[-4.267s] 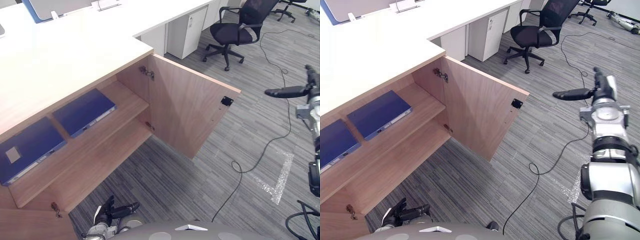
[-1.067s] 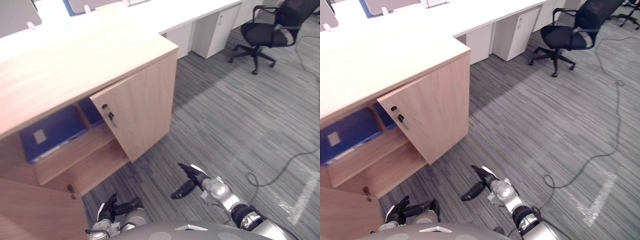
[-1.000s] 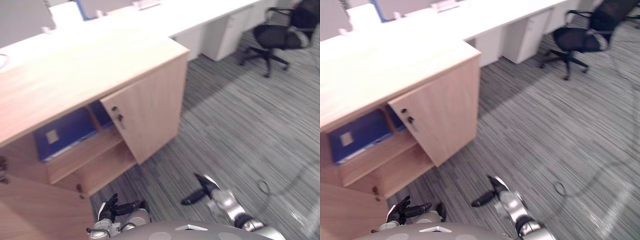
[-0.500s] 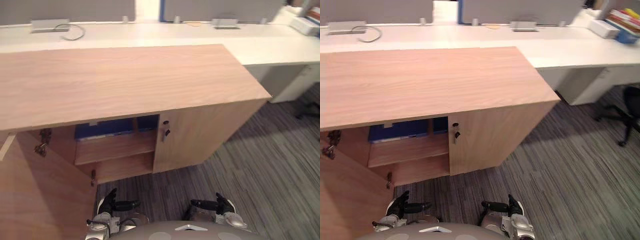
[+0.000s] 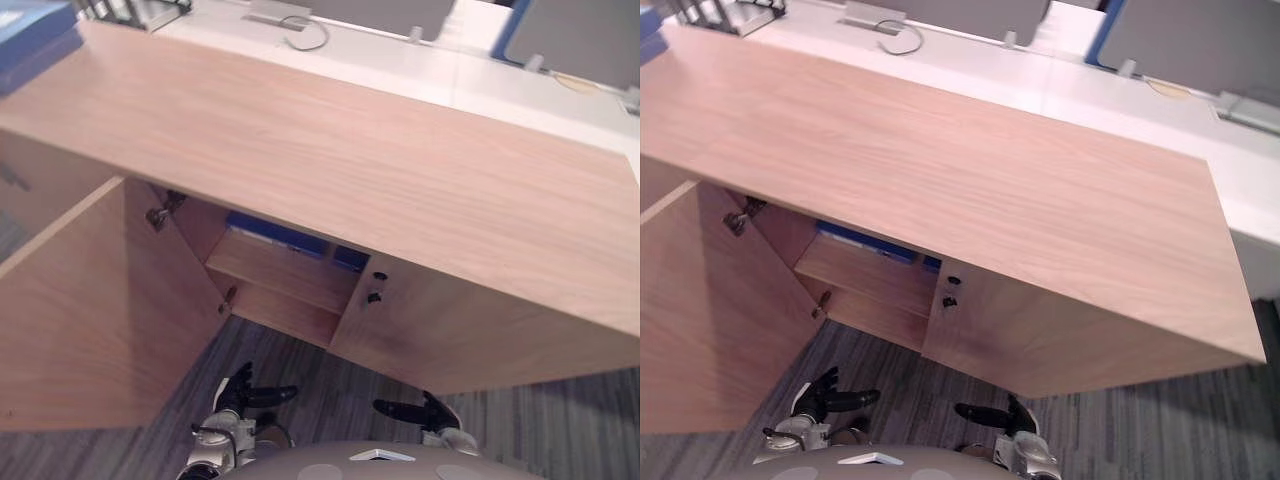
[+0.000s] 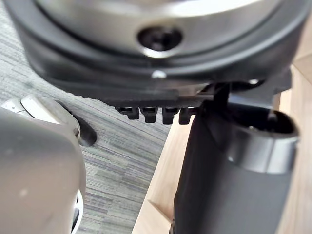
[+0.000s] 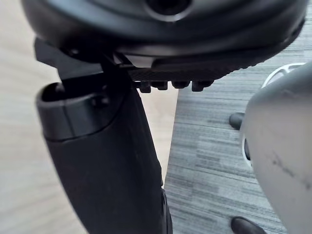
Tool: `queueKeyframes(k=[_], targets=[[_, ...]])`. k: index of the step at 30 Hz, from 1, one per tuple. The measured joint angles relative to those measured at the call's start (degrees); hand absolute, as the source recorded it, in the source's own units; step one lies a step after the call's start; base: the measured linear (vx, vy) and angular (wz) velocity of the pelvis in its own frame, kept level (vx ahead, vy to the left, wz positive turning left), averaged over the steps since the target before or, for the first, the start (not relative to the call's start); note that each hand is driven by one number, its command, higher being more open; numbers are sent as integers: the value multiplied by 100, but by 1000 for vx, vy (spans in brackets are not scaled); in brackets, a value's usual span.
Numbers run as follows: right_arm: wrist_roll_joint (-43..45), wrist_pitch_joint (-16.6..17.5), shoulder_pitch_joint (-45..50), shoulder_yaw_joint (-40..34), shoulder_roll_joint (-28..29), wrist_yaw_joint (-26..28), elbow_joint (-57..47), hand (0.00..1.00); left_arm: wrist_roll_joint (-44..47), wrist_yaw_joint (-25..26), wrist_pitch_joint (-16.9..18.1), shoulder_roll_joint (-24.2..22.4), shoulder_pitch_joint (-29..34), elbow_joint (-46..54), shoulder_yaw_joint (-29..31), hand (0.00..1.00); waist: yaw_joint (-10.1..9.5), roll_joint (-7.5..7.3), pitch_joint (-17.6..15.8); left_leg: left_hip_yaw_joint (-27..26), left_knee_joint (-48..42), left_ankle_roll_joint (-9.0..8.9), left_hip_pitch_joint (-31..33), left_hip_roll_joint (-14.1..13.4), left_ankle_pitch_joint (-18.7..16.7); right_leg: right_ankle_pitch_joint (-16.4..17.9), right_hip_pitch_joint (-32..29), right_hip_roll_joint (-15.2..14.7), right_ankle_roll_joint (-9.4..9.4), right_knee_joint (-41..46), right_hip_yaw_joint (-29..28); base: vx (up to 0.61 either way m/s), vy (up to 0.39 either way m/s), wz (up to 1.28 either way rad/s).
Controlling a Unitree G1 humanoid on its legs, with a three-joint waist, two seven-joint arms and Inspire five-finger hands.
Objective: Walk over to the cabinet, pick up the folder, carry it to the office cabinet, place the folder inside the office cabinet, then close the office cabinet door
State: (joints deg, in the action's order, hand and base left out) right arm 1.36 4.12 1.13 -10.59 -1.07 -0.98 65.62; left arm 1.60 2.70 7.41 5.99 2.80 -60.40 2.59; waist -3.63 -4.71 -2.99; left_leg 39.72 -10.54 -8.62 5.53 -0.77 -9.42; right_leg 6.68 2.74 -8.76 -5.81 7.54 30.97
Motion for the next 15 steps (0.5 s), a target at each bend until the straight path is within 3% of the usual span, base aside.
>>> queueKeyframes(k=[4,9,10,11,12,13,14,15], targets=[[-50,7,-93,296,-4,12,1,100,17,69,16,7,-5,20,30,100,-104,-7,-17,266,-208,-7,4,247,3,-49,424,-11,-33,-316,240,14,40,55],[-53,41,-424,741,-41,46,146,100,255,96,82,-74,56,226,263,100,-354,136,-171,505,-355,-150,215,265,87,-42,539,150,-21,-373,618,-103,-23,47],[-53,41,-557,837,-84,44,185,100,305,97,122,-116,82,438,274,100,-436,183,-337,519,-412,-185,295,272,170,-44,544,192,-1,-357,711,-135,-12,49],[-60,43,-633,897,-108,38,218,100,334,95,134,-131,109,562,273,100,-467,200,-420,486,-446,-206,359,296,246,-45,539,199,10,-348,784,-177,12,73],[-99,59,-779,909,-146,33,335,100,328,82,133,-140,149,781,269,100,-494,208,-528,25,-430,-128,565,336,528,29,493,198,125,-347,876,-158,81,92],[-136,57,-905,911,-206,19,431,100,313,79,135,-144,179,956,253,100,-471,206,-612,-1078,-301,384,778,216,757,62,411,134,200,-353,946,-126,106,97],[-209,62,-932,914,-233,6,429,100,284,78,133,-144,187,1022,273,100,-469,193,-638,-1884,-319,846,866,63,620,40,336,106,236,-342,1074,-109,61,80],[-308,68,-1032,983,-271,-13,423,100,271,87,122,-100,185,1113,320,100,-524,219,-655,-3323,-827,1183,1333,-440,481,24,137,85,264,-232,1213,-14,46,56]])
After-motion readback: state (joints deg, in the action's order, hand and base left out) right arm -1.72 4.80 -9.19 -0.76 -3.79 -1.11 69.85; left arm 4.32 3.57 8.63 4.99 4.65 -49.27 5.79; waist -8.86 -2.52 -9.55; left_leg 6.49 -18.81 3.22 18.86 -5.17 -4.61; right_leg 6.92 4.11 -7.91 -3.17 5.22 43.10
